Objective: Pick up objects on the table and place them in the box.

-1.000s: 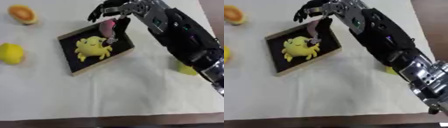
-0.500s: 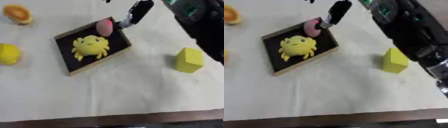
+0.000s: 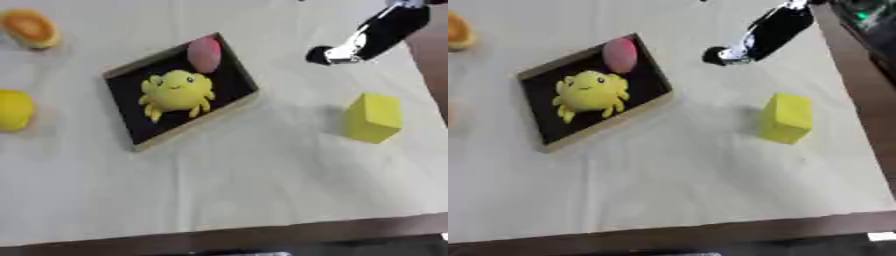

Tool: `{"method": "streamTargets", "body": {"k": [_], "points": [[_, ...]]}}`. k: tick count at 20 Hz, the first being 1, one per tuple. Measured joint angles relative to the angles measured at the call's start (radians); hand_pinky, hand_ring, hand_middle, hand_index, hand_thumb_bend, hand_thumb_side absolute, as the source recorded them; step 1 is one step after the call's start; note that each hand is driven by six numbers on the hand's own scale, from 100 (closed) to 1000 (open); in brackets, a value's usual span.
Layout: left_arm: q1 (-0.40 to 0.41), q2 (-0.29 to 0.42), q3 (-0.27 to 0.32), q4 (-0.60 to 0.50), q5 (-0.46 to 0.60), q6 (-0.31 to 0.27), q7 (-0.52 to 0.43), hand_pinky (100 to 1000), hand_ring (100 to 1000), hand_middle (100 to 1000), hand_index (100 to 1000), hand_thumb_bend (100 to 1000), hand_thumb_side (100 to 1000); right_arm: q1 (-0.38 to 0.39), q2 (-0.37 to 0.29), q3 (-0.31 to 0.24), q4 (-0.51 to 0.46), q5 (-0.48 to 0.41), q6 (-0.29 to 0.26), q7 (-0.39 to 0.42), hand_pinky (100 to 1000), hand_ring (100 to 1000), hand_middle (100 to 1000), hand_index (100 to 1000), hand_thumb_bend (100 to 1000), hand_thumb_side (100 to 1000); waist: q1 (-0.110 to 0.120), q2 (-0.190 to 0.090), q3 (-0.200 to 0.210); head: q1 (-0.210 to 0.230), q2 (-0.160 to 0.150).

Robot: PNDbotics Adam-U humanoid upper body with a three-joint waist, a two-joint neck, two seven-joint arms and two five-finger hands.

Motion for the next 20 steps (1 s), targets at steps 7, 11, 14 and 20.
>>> {"method": "streamTargets", "body": {"k": [7,11,14,20], "points": [[0.005,0.003,0.001,0.000,-0.003,0.001,0.002,842,924,895,995,437,618,0.219,-0.118,-0.098,-0.094,-0.033,0.052,-0.085,852,895,820,924,441,446,0.007,0.000,-0.017,0.010,0.000],[0.011,0.010,0.005,0.000,-0.004,-0.001,0.004,841,924,894,994,436,619,0.312,-0.147,-0.136,-0.099,-0.043,0.056,-0.128,853,898,824,924,446,444,0.007,0.000,-0.030,0.016,0.000],[0.013,0.016,0.005,0.000,-0.005,-0.002,0.006,841,924,894,994,436,618,0.373,-0.156,-0.161,-0.099,-0.050,0.062,-0.152,855,904,834,928,452,441,0.007,0.000,-0.037,0.022,0.000],[0.013,0.018,0.006,0.000,-0.005,-0.001,0.008,841,925,892,993,435,619,0.417,-0.157,-0.180,-0.099,-0.033,0.080,-0.159,860,918,848,935,467,429,0.007,0.000,-0.040,0.023,0.000]]}}
